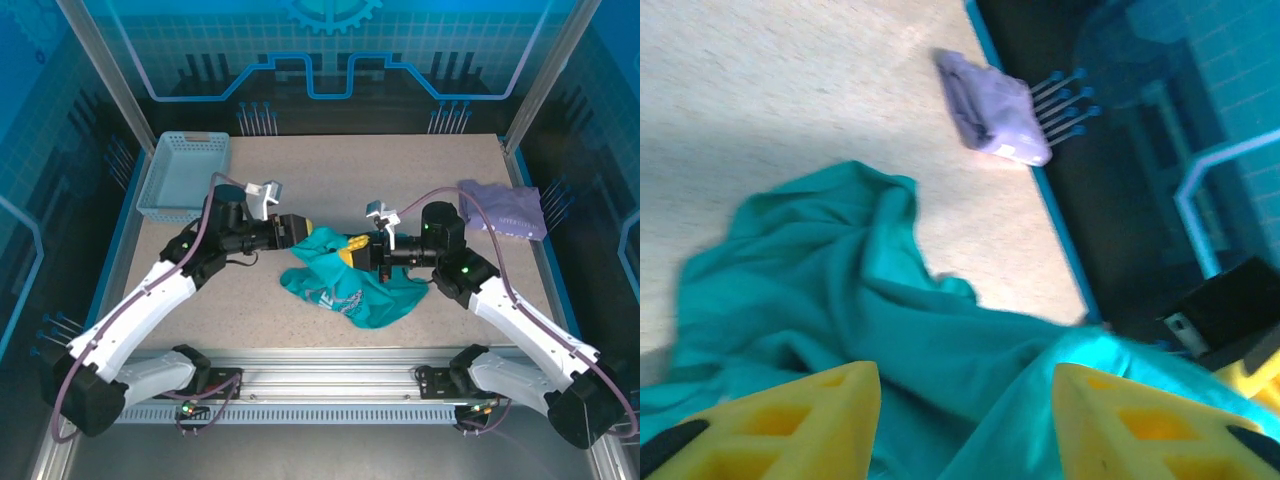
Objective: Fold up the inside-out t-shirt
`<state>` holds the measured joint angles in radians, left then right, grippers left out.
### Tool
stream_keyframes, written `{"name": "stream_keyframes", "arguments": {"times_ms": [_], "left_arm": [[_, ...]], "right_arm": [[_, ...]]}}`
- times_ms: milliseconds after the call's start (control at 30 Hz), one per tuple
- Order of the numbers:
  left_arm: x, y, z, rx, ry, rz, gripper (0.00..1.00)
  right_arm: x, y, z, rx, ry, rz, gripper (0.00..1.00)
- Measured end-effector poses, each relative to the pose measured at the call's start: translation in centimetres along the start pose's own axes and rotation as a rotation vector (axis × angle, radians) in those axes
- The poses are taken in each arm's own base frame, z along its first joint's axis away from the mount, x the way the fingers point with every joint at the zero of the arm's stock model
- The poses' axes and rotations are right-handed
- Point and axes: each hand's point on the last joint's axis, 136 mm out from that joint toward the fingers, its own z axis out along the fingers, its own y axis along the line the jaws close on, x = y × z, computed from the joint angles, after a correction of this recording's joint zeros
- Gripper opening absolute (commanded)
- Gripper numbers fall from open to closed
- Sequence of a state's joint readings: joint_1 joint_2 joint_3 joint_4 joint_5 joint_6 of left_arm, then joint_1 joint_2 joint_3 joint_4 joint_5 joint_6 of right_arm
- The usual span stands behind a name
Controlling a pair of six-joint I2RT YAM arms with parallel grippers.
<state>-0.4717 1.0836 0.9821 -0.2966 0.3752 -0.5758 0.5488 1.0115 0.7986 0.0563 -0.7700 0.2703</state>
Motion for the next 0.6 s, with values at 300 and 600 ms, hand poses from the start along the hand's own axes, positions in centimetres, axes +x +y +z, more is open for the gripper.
{"name": "stream_keyframes", "arguments": {"times_ms": [300, 600], "left_arm": [[1.4, -4.3, -4.4, 0.033, -0.076, 0.334, 0.6], [3.0, -6.7, -1.1, 0.144, 0.064, 0.413, 0.56]], "right_arm": [[-0.3, 0.2, 0.1, -0.018, -0.01, -0.018, 0.0], [-0.1, 0.2, 0.1, -0.02, -0.001, -0.038, 0.0]]}}
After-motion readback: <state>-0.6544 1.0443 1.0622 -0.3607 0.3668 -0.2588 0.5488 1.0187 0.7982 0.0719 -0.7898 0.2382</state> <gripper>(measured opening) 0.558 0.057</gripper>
